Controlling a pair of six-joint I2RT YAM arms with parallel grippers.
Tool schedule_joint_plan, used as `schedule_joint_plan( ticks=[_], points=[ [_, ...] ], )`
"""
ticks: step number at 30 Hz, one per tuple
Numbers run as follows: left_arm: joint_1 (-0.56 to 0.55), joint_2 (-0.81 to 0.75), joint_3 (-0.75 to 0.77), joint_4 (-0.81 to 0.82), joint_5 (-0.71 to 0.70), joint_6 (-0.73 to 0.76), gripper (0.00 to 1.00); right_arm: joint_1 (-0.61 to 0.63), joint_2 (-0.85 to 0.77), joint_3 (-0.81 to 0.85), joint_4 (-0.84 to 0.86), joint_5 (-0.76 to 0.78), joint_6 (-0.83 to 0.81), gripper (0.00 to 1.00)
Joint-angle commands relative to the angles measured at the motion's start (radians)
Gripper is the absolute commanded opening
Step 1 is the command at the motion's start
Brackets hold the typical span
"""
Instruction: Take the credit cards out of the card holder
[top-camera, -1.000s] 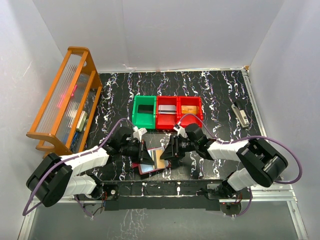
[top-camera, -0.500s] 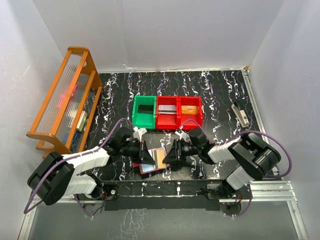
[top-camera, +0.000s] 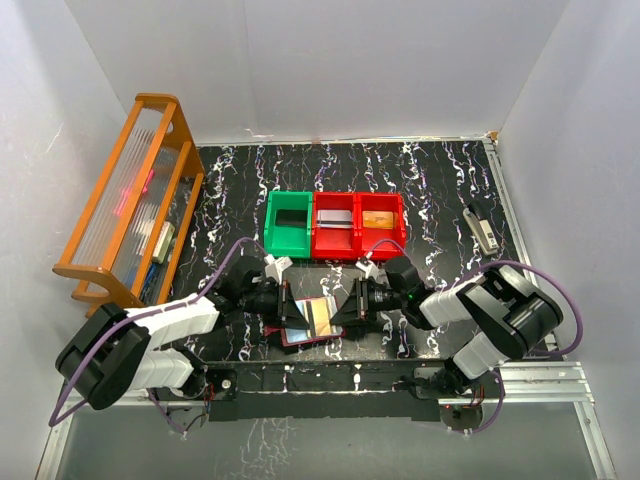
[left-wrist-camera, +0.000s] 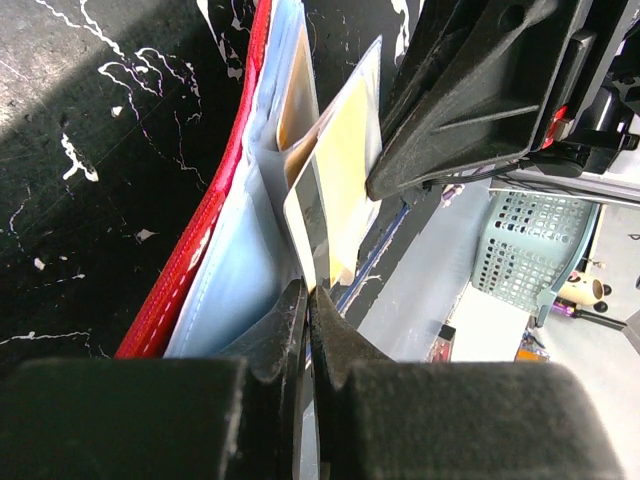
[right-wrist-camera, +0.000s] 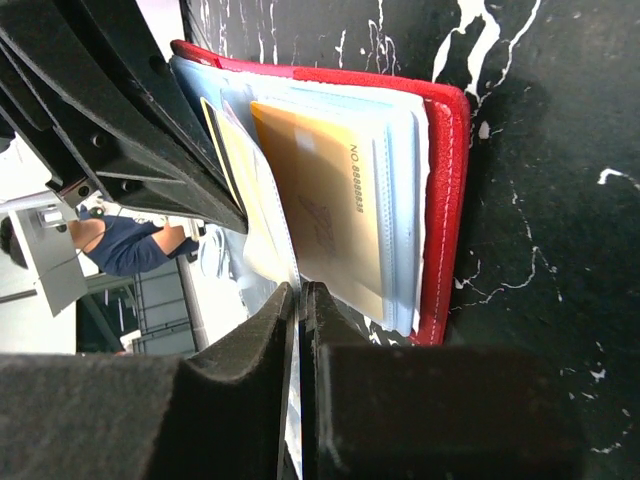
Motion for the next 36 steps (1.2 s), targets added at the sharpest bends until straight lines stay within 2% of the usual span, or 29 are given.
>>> schedule_joint_plan(
  ticks=[1,9,11,13,17,19,24,29,36],
  points=[
    [0.006,-0.019,-0.013,-0.012,0.012,0.015,0.0,-0.016,-0.012,-0.002,0.023,-0.004,-0.025,0.0],
    [0.008,0.016,-0.016,0.021,0.025,-0.002,0.0,-0.015,0.019,0.012,0.014,0.001,-0.015,0.0],
    [0.008,0.044,-0.007,0.031,0.026,-0.012,0.06,-0.013,0.03,0.019,-0.004,0.014,-0.012,0.0],
    [0.008,0.066,-0.002,0.048,0.024,-0.028,0.07,-0.008,0.044,0.026,-0.028,0.029,-0.012,0.0],
    [0.008,0.094,0.014,-0.002,-0.031,-0.041,0.01,0.004,0.044,0.038,-0.082,0.067,-0.009,0.11],
    [0.008,0.106,0.025,-0.039,-0.048,-0.03,0.0,0.004,0.007,0.047,-0.172,0.118,-0.024,0.2],
    [0.008,0.121,0.022,-0.055,-0.052,-0.022,0.0,0.006,-0.136,0.168,-0.508,0.298,-0.133,0.32],
    [0.008,0.116,0.027,-0.061,-0.06,-0.028,0.0,0.012,-0.211,0.225,-0.641,0.38,-0.163,0.34],
    [0.008,0.094,0.042,-0.073,-0.071,-0.041,0.18,0.104,-0.137,0.263,-0.579,0.363,-0.138,0.34]
  ],
)
